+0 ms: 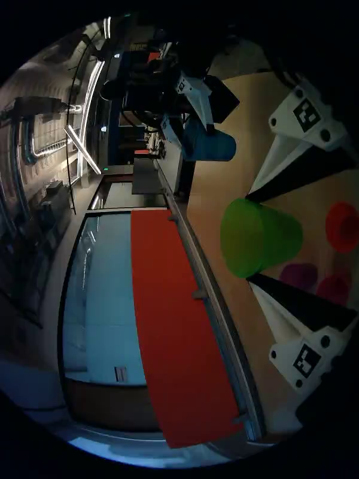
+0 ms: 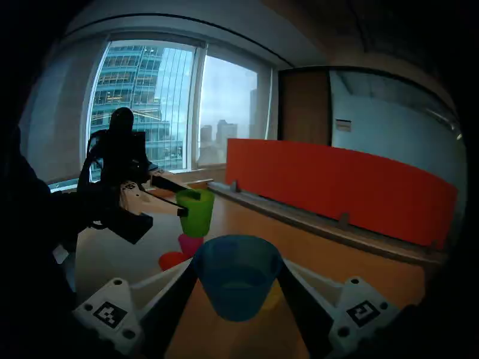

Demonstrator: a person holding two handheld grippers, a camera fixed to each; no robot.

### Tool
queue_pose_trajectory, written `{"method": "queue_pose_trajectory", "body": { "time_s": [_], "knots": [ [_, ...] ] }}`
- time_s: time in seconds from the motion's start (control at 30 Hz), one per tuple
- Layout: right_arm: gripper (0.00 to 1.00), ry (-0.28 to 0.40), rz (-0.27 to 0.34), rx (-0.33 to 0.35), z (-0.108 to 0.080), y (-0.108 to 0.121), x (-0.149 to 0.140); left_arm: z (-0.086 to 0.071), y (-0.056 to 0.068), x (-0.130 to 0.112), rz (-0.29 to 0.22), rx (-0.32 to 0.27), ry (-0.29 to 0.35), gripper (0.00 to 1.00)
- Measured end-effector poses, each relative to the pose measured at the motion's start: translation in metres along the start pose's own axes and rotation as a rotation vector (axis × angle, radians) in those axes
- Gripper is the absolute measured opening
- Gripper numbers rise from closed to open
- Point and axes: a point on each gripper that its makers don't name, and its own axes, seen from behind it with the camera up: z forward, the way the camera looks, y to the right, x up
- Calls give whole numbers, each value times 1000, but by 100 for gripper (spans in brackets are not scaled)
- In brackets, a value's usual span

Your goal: Pour water

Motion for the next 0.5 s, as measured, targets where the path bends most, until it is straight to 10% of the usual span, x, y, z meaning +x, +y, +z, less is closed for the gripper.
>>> {"method": "queue_pose_trajectory", "body": {
  "time_s": [0.5],
  "knots": [
    [92,24,-49,41,17,-6,26,-25,11,-5,-24,10,29,87]
  ]
}}
